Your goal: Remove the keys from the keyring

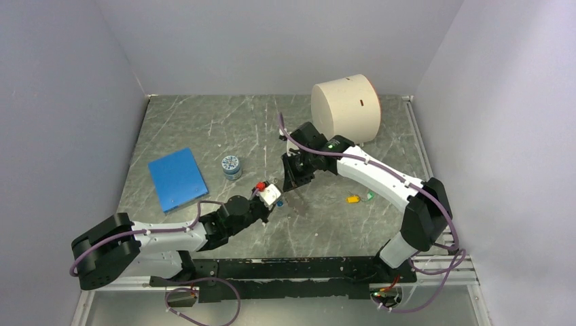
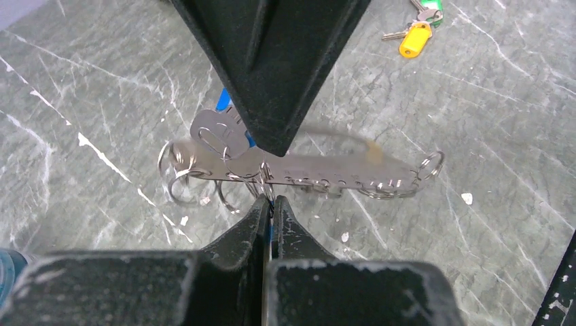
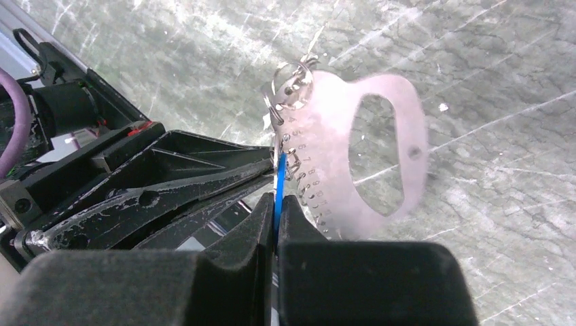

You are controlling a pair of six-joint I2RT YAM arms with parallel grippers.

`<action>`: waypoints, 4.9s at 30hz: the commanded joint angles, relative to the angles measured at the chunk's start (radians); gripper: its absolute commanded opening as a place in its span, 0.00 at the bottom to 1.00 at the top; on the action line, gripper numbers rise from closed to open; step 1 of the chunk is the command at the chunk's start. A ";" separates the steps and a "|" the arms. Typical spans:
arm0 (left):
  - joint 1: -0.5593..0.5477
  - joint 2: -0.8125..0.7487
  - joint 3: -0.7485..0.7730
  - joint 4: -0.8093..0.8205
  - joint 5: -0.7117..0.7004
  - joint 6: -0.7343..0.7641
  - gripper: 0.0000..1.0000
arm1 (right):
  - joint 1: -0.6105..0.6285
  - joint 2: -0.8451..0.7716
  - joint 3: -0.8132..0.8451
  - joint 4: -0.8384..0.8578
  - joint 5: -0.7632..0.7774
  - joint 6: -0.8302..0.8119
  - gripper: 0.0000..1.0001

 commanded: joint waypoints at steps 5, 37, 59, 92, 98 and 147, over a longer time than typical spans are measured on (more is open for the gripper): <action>-0.026 -0.016 -0.034 0.024 0.012 0.020 0.03 | -0.045 -0.025 0.013 0.128 -0.033 -0.035 0.00; -0.025 -0.102 -0.139 0.074 -0.087 -0.136 0.34 | -0.061 -0.025 -0.215 0.314 -0.245 -0.013 0.00; 0.096 0.021 -0.086 0.174 0.093 0.057 0.43 | -0.052 -0.037 -0.202 0.298 -0.254 -0.022 0.00; 0.142 0.158 -0.053 0.274 0.244 0.075 0.03 | -0.058 -0.076 -0.189 0.271 -0.165 -0.009 0.00; 0.142 0.150 -0.061 0.271 0.253 0.068 0.03 | -0.105 -0.084 -0.204 0.254 -0.124 -0.008 0.00; 0.132 0.256 -0.134 0.569 0.157 -0.073 0.03 | -0.028 0.057 -0.299 0.305 -0.143 0.002 0.00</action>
